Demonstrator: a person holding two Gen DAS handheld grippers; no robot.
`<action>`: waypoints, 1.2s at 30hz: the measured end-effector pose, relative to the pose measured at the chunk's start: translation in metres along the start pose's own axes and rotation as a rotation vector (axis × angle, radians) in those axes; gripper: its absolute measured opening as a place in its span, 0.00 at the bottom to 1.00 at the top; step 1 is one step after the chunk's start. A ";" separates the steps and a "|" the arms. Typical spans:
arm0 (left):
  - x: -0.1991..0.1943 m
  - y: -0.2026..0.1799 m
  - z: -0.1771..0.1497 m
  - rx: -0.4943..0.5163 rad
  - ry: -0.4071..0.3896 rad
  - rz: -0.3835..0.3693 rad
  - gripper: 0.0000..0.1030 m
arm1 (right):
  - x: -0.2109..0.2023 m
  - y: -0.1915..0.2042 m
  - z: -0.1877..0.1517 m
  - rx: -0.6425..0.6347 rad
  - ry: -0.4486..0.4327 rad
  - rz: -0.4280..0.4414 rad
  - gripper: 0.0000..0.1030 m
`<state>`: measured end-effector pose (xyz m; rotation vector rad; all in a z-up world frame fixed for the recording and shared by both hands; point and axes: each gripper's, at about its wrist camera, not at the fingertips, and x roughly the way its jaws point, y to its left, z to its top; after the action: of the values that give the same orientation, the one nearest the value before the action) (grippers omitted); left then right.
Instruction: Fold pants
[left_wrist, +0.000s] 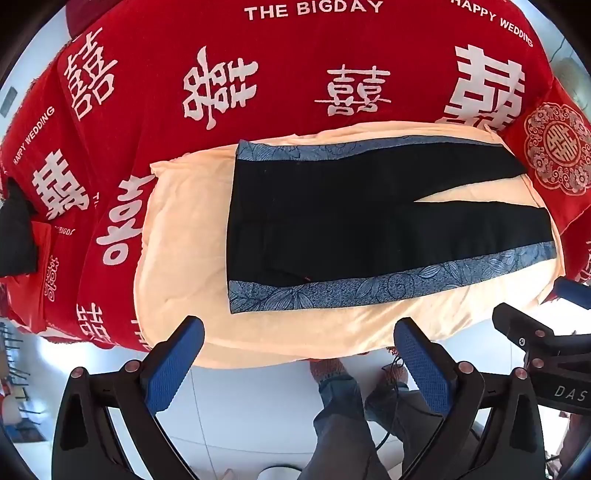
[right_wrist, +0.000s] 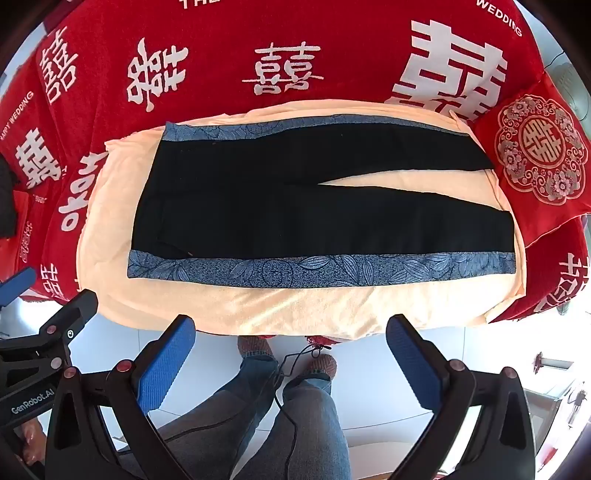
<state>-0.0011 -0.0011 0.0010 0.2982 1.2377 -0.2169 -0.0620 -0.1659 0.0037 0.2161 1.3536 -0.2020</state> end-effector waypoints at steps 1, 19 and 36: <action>-0.001 -0.001 0.000 0.004 -0.004 0.001 1.00 | 0.000 0.000 0.000 0.000 -0.002 -0.004 1.00; 0.008 0.002 0.001 -0.018 0.054 -0.019 1.00 | 0.002 0.001 0.000 0.008 0.004 0.012 1.00; 0.018 0.002 0.007 -0.005 0.078 -0.036 1.00 | 0.012 0.003 0.008 0.019 0.032 0.040 1.00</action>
<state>0.0110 -0.0016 -0.0139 0.2827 1.3217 -0.2351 -0.0515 -0.1648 -0.0060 0.2629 1.3786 -0.1790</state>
